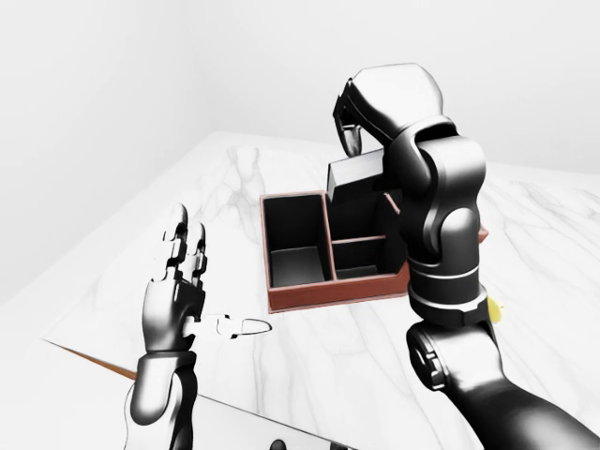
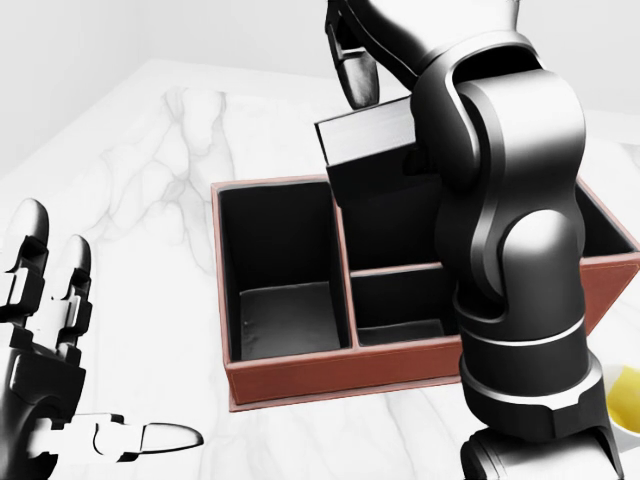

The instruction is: Pick up the book and place it in the front compartment of the caddy.

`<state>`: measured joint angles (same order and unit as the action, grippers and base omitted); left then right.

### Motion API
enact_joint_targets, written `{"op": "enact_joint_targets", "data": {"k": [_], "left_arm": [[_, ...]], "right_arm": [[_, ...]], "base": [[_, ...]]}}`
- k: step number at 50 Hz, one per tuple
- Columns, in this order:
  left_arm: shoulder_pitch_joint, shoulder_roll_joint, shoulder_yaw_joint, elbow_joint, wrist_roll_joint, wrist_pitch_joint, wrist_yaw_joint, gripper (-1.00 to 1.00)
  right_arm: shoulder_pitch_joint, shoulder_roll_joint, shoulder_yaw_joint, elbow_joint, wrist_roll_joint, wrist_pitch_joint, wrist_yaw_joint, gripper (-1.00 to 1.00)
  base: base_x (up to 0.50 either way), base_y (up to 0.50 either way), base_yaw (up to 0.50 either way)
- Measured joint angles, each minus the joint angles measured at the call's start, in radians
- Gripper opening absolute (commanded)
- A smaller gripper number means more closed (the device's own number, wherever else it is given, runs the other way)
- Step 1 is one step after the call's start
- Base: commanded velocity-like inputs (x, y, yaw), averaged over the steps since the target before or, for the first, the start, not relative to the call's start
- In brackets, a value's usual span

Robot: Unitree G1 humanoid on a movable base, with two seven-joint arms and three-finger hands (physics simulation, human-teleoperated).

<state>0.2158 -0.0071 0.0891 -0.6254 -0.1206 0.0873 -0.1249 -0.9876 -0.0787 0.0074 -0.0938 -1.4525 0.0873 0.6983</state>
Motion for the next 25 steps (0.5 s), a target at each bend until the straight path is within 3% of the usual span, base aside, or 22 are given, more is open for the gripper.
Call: {"op": "enact_joint_targets", "data": {"k": [25], "left_arm": [[0.003,0.0,-0.005,-0.002,0.003,0.0,0.001,1.0]], "right_arm": [[0.006,-0.04,0.0,0.08,0.108,0.0,0.0,-1.0]], "base": [[0.0,0.0,0.0]]}}
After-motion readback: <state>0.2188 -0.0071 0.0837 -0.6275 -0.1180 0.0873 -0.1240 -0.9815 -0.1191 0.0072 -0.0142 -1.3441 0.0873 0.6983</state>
